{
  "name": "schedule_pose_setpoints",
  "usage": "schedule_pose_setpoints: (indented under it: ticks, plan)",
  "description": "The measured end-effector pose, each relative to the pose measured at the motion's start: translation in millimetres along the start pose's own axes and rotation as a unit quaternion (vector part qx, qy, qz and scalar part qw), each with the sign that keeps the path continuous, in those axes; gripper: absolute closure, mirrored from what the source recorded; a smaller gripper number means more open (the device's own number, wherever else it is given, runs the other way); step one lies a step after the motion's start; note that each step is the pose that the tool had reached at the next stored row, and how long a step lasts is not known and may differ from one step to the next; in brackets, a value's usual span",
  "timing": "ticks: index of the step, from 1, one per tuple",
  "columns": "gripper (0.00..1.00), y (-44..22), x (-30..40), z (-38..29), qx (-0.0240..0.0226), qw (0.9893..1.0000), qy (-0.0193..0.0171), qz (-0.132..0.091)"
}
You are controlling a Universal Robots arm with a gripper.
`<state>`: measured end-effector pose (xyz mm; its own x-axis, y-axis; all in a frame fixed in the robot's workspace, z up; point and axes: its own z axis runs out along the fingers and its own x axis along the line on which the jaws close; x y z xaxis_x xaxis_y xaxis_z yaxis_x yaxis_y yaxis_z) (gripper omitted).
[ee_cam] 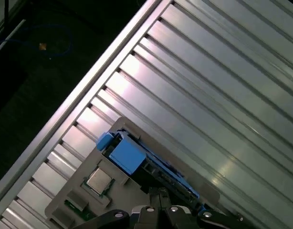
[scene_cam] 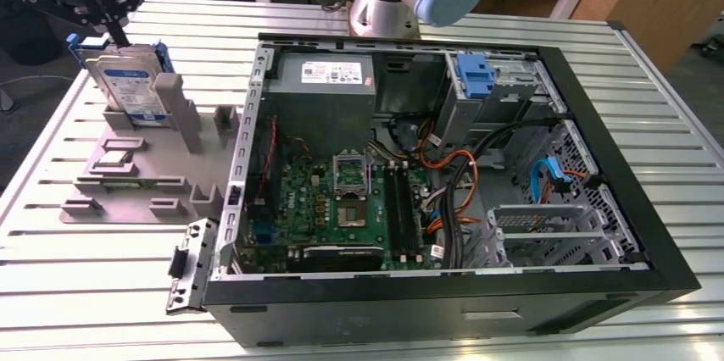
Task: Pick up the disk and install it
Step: 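Pick up the disk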
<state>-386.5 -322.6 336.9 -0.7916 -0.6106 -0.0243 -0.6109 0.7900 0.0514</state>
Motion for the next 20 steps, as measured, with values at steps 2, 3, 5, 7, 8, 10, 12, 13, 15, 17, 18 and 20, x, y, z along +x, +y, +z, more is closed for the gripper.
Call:
schedule_pose_setpoints:
  ticks: [2, 3, 5, 7, 8, 10, 12, 13, 15, 17, 18, 20]
  plan:
    - [0.89, 0.0, 0.0, 0.1, -0.0004, 0.9999, 0.0008, -0.017]
    - [0.89, 0.0, 0.0, 0.2, -0.0006, 0.9996, 0.0014, -0.027]
    - [0.89, 0.0, 0.0, 0.2, -0.0011, 0.9990, 0.0023, -0.044]
    - [0.89, 0.0, 0.0, 0.4, -0.0015, 0.9982, 0.0031, -0.060]
    - [0.89, 0.0, 0.0, 0.3, -0.0016, 0.9978, 0.0035, -0.067]
    - [0.89, 0.0, 0.0, 0.3, -0.0017, 0.9976, 0.0036, -0.070]
    - [0.89, 0.0, 0.0, 0.3, -0.0018, 0.9974, 0.0037, -0.072]
    - [0.89, 0.0, 0.0, 0.3, -0.0018, 0.9973, 0.0038, -0.073]
    - [0.89, 0.0, 0.0, 0.4, -0.0018, 0.9971, 0.0039, -0.076]
    - [0.89, 0.0, -0.1, 0.4, -0.0019, 0.9969, 0.0040, -0.078]
    - [0.89, 0.0, 0.0, 0.4, -0.0019, 0.9968, 0.0041, -0.080]
    - [0.89, 0.0, -0.1, 0.3, -0.0020, 0.9966, 0.0042, -0.082]
